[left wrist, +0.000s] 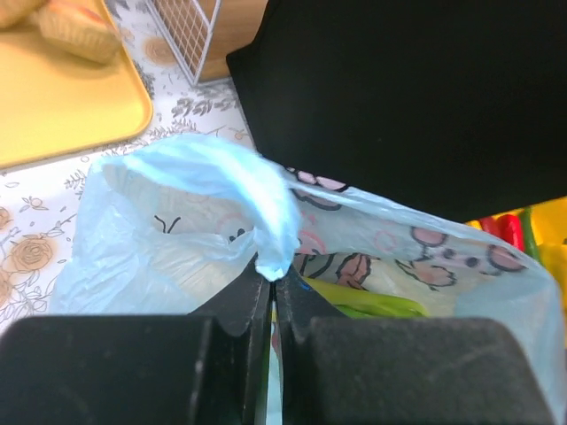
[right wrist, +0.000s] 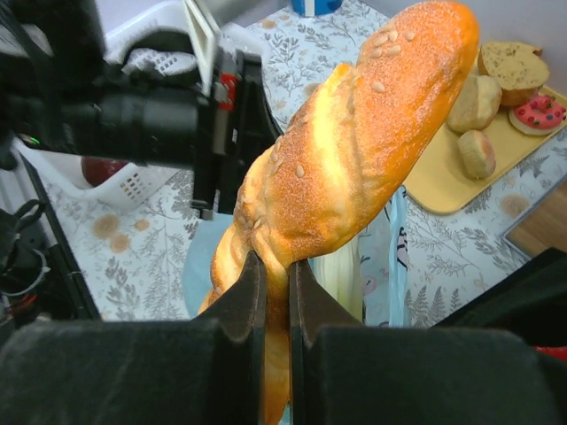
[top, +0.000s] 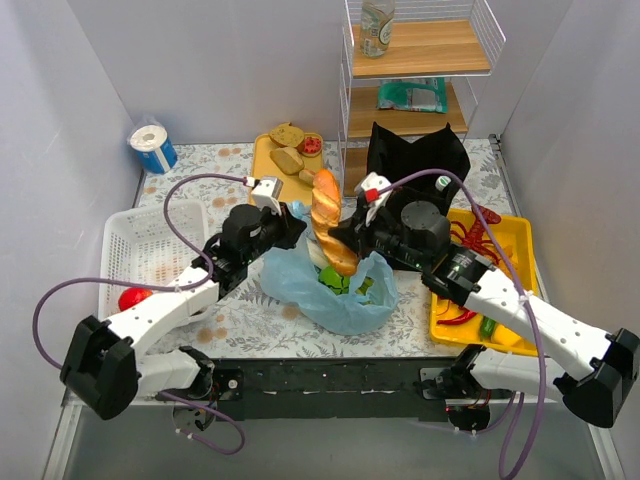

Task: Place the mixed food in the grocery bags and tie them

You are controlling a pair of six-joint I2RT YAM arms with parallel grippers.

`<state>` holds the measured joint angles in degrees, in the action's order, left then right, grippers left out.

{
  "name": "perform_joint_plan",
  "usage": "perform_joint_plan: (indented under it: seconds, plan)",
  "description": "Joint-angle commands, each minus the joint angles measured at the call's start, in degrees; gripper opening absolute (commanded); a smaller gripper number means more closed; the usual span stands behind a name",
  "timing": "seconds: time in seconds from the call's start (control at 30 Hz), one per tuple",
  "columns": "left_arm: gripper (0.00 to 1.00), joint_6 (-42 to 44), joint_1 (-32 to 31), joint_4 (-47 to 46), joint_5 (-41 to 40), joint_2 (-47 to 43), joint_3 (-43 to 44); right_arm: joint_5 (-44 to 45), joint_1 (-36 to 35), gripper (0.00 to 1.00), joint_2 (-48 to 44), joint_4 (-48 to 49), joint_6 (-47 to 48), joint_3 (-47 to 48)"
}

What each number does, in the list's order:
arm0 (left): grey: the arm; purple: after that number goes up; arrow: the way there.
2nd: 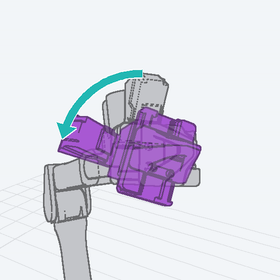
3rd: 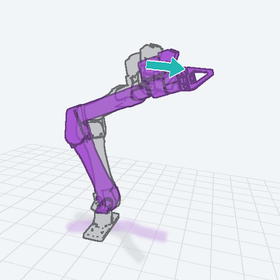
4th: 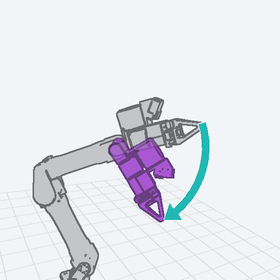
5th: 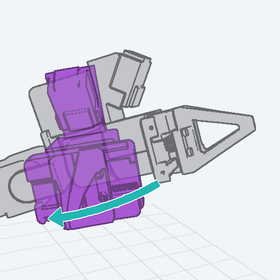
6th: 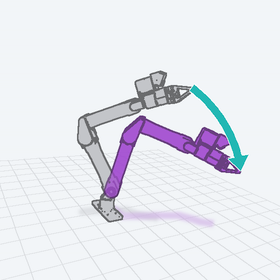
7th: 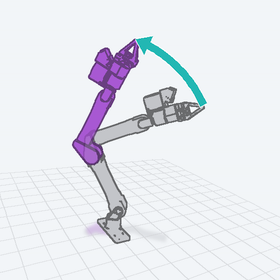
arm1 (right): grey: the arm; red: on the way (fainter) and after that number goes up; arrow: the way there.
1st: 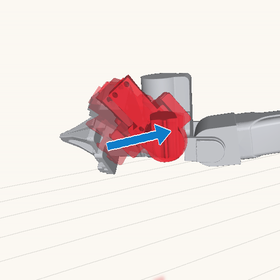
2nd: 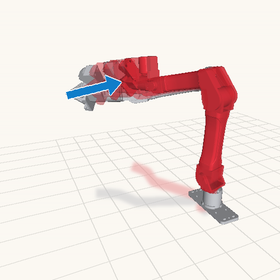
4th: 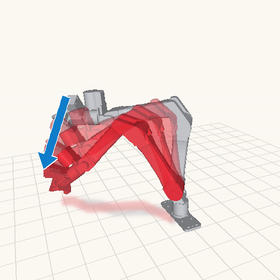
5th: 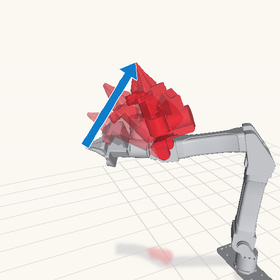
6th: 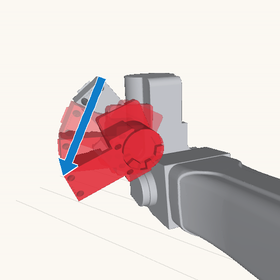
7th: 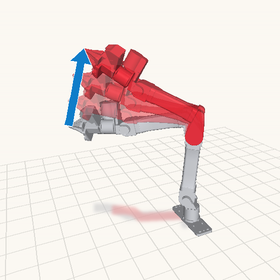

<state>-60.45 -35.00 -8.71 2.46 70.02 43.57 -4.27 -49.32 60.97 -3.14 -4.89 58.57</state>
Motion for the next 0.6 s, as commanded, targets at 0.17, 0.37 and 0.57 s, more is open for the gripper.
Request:
perform_joint_plan:
  seconds: [0.17, 0.37, 0.57]
  plan:
    - [0.00, 2.88, -0.06, 15.12, 3.60, -14.46, 2.92, 3.92, -5.25, 0.01, -0.07, 33.53, 11.99, -18.56]
    - [0.00, 4.81, 0.02, 19.08, 4.75, -19.30, 3.10, 10.68, -9.92, 0.01, 2.40, 40.39, 18.06, -25.34]
    - [0.00, 9.02, 0.02, 19.35, 4.83, -22.38, 3.10, 11.57, -10.27, 0.01, 2.14, 37.51, 20.53, -26.40]
